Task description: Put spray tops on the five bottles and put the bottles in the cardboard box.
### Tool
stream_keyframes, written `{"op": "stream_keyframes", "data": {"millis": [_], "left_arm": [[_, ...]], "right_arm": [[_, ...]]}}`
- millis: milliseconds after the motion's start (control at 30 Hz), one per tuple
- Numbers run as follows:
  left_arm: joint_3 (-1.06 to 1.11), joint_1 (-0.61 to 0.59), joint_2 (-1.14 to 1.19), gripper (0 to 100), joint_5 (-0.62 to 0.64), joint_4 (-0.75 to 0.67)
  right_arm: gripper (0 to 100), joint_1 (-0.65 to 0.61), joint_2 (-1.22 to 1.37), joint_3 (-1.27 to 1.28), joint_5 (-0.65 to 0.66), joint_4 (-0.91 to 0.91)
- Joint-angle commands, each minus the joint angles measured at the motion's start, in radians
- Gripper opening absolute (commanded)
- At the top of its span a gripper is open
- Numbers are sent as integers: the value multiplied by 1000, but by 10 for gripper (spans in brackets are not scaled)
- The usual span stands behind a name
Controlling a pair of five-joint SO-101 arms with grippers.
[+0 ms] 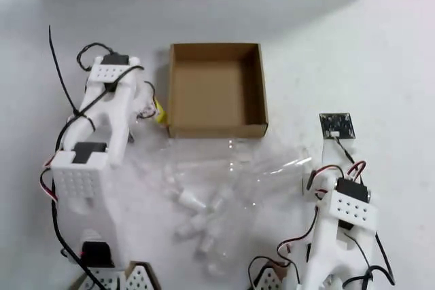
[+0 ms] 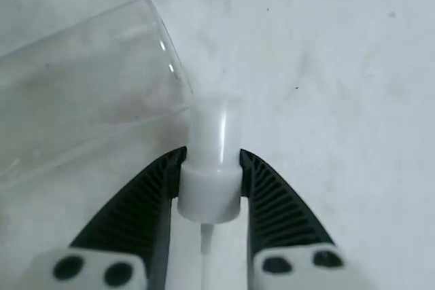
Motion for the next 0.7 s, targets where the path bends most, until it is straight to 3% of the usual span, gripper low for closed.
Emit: {"op": "stream_keyframes", "data": {"millis": [0, 133, 433, 667], "left_arm": [[-57, 8, -10, 242, 9, -8], [-97, 10, -10, 20, -11, -8], [-180, 51, -133, 20, -184, 137], [54, 54, -458, 20, -376, 77]], "right_arm": [[16, -8, -13, -6, 9, -13], [16, -8, -13, -6, 9, -13], [16, -7, -21, -6, 2, -22], [18, -8, -22, -141, 9, 50]]}}
